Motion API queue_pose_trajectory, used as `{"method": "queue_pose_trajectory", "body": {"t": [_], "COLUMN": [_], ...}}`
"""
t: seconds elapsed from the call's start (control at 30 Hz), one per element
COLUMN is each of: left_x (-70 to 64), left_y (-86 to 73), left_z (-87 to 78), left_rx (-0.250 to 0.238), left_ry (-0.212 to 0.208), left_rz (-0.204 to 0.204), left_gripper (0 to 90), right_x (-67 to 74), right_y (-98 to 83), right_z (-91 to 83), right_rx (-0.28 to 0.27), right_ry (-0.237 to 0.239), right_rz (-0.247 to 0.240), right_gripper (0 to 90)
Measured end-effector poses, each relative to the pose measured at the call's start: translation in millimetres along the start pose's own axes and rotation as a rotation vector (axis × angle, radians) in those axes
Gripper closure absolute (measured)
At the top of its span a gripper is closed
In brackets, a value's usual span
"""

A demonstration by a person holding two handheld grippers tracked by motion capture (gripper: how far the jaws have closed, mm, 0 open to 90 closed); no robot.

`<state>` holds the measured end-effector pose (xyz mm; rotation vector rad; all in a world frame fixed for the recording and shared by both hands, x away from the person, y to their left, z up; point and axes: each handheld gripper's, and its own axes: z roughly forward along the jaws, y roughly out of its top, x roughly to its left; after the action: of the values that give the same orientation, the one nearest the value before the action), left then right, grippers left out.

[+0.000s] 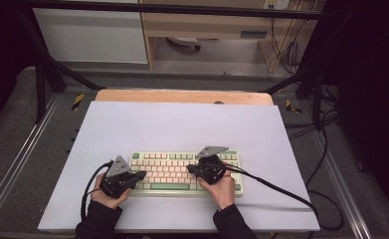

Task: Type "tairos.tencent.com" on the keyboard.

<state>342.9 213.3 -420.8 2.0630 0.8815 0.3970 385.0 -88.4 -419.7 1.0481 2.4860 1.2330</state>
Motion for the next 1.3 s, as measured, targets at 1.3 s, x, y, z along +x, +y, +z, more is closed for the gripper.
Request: {"method": "queue_pose_trajectory", "body": {"t": [1.3], "left_x": [1.1], "left_y": [-0.4], "left_z": [-1.0], "left_rx": [-0.010], "left_ry": [0.003], "left_rz": [0.001], "left_gripper": [89.8], "right_x": [22.0], "right_y": [-4.1], "right_z": [3.1], "right_rx": [-0.005], "right_ry": [0.082], "right_rz": [-0.021], "right_gripper": [90.0]}}
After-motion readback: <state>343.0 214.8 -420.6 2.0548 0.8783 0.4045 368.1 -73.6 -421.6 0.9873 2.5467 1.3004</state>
